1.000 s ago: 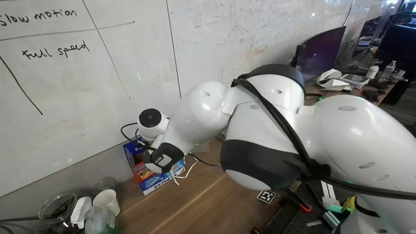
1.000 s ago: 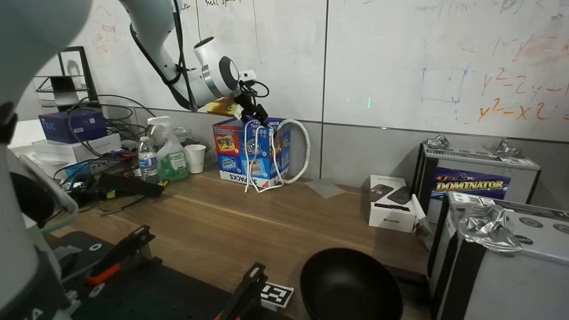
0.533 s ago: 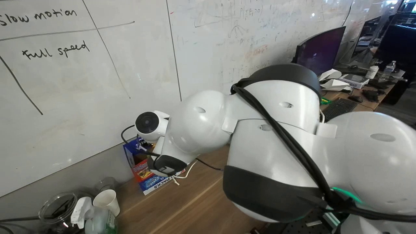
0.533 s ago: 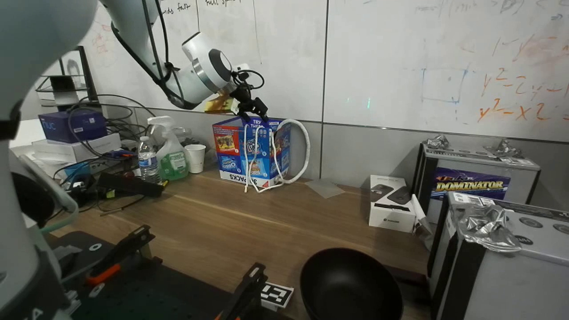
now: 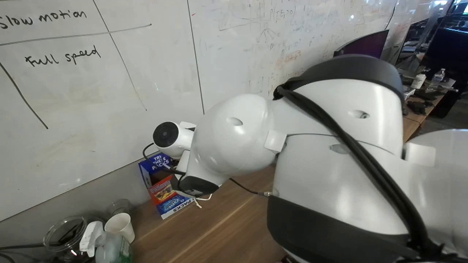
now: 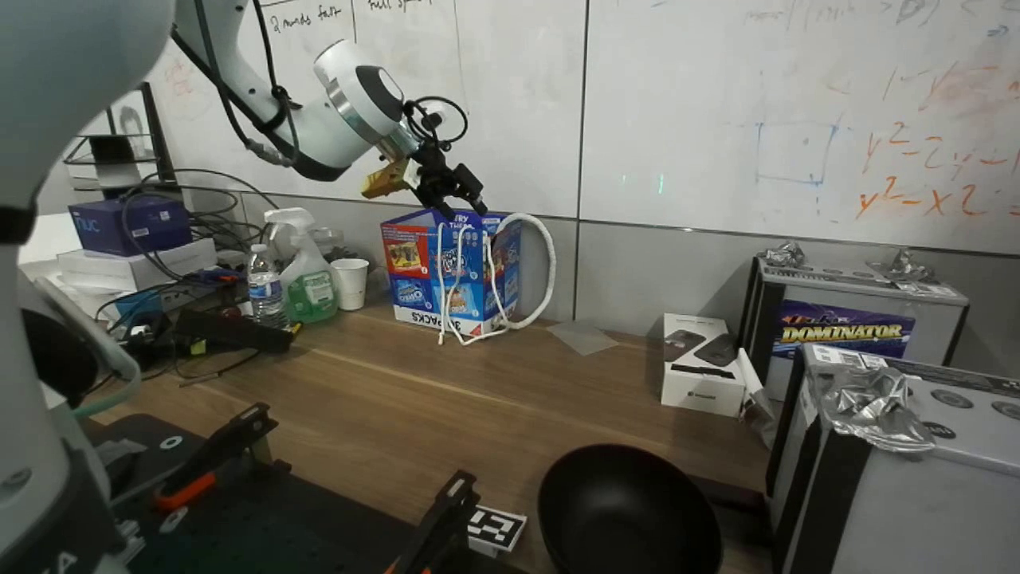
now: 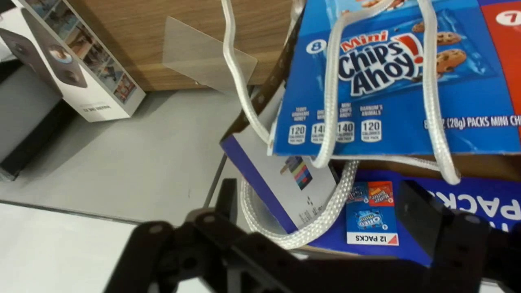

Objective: Put the strings in the blue box

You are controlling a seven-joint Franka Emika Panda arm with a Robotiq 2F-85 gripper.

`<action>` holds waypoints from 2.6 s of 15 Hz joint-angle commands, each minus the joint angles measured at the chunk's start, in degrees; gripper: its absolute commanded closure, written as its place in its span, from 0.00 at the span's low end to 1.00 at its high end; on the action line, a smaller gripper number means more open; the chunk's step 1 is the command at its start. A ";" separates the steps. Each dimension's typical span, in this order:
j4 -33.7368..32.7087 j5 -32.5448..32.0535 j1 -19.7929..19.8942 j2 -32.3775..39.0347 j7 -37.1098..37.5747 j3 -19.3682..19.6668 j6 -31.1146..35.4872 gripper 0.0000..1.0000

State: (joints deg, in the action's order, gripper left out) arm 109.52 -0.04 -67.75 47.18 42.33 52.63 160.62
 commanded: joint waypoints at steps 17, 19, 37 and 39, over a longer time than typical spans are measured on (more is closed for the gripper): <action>35.96 -1.70 44.62 -31.39 -46.51 -38.01 12.50 0.00; 34.40 3.78 53.49 -29.62 -53.67 -47.21 12.46 0.00; 7.52 -3.56 75.95 -2.45 -59.30 -65.34 17.11 0.00; 6.66 -3.88 76.32 -1.81 -59.32 -65.61 18.07 0.00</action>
State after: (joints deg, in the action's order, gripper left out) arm 118.72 -2.15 7.10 43.33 -16.80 -11.69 176.49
